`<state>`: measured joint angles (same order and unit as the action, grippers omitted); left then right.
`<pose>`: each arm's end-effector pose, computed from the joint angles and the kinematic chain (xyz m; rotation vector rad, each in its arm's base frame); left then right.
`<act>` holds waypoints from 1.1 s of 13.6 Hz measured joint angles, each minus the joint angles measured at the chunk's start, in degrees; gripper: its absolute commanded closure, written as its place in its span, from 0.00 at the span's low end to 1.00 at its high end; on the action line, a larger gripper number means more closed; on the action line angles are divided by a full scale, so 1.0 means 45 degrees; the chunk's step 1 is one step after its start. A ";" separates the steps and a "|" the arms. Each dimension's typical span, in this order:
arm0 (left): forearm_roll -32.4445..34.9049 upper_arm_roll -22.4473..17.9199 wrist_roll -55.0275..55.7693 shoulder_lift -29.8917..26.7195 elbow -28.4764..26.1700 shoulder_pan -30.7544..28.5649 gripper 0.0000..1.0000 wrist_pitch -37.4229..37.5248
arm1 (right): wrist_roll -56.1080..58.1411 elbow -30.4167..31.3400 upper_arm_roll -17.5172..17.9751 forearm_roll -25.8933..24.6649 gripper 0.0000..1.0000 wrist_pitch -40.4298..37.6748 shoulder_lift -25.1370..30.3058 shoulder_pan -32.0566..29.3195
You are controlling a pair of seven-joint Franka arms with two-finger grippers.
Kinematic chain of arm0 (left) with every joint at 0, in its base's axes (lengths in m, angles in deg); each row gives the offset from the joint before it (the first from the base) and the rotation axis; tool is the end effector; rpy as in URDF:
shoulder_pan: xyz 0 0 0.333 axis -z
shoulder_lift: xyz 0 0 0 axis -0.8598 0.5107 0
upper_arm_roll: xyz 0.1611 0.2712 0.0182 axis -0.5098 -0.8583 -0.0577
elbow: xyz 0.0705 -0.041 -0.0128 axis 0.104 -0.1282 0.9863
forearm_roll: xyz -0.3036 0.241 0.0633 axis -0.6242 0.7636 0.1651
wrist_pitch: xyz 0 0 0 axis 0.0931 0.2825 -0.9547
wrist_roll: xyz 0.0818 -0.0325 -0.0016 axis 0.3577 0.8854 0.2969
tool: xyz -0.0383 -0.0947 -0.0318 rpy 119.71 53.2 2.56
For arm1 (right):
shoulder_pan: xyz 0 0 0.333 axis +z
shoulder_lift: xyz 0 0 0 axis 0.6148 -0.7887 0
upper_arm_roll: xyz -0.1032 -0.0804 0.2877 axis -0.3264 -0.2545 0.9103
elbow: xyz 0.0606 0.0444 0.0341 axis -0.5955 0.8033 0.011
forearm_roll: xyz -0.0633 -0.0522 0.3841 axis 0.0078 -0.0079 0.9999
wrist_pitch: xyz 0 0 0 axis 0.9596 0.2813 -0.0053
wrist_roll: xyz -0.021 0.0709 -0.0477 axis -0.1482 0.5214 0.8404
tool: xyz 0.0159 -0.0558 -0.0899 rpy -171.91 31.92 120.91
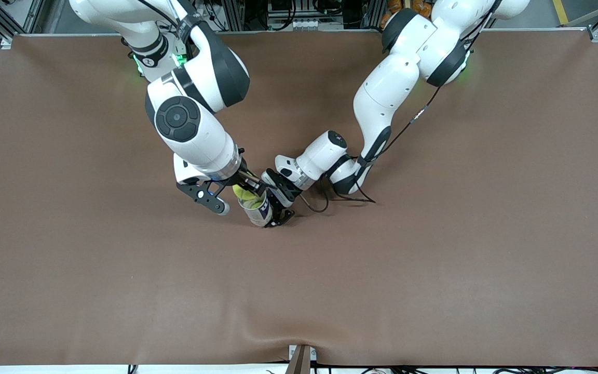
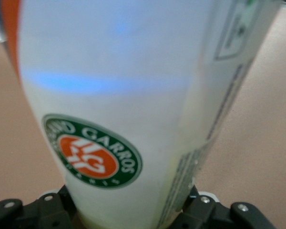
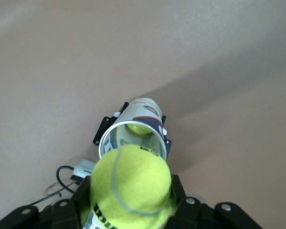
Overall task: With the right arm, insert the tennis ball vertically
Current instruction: 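Open the right gripper and draw it back from the can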
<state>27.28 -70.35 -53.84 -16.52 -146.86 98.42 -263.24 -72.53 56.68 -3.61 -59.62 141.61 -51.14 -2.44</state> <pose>0.4959 -0.5517 0.1080 2.1692 -1.0081 1.1341 0.5877 0.3718 0.4339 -2.9206 0.8539 0.1311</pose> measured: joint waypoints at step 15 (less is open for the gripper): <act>0.0000 -0.0030 -0.0001 0.0001 -0.0045 -0.0013 0.08 0.0011 | 0.0001 -0.0004 0.0013 -0.0088 0.00 0.0067 -0.0282 0.0057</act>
<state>27.28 -70.48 -53.84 -16.51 -147.06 98.36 -263.19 -72.52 56.66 -3.55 -60.02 141.91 -52.41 -2.19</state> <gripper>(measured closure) 0.145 0.000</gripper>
